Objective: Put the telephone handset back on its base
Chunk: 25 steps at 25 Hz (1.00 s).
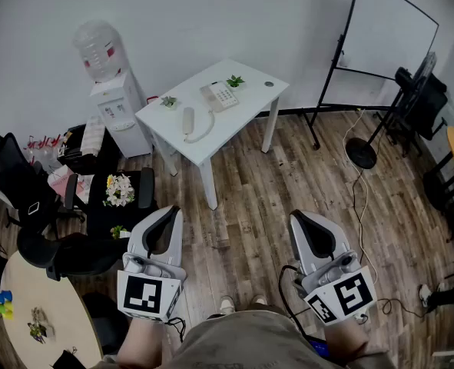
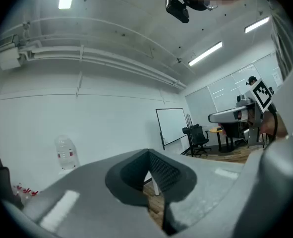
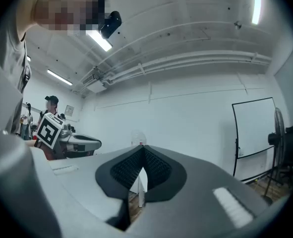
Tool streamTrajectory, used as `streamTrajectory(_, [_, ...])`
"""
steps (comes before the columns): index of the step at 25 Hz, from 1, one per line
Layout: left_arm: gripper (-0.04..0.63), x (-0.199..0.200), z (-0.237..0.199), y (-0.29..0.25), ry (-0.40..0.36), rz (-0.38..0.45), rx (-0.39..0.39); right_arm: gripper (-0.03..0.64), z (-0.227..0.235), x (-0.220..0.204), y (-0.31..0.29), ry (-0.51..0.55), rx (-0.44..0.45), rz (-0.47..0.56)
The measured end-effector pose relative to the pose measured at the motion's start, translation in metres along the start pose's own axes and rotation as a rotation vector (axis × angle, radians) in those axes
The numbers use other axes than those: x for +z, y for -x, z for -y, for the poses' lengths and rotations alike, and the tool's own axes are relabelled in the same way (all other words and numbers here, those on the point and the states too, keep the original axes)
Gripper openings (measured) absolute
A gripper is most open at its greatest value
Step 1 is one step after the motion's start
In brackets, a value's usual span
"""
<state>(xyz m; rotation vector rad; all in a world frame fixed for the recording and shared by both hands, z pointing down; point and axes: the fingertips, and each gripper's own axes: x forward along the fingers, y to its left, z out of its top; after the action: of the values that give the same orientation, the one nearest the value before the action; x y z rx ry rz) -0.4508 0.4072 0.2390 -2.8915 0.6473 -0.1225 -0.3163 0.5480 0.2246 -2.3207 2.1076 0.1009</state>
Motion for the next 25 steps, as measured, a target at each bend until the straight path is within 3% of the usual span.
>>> streamTrajectory(14, [0.002,-0.01,-0.016,-0.001,0.027,0.006,0.004,0.029,-0.009,-0.01,-0.015,0.013,0.007,-0.039])
streamTrajectory(15, [0.056,-0.011,-0.02,-0.001,0.036,0.006,0.013,0.029,-0.011,-0.011,-0.017,0.015,0.009,-0.042])
streamTrajectory(16, [0.152,-0.011,-0.025,0.0,0.045,0.003,0.022,0.029,-0.013,-0.011,-0.018,0.015,0.009,-0.043])
streamTrajectory(17, [0.193,-0.012,-0.029,0.001,0.054,0.002,0.031,0.029,-0.014,-0.011,-0.018,0.012,0.008,-0.045])
streamTrajectory(25, [0.221,-0.021,-0.041,-0.015,0.061,-0.019,0.05,0.029,-0.001,-0.029,-0.024,-0.017,-0.016,-0.081])
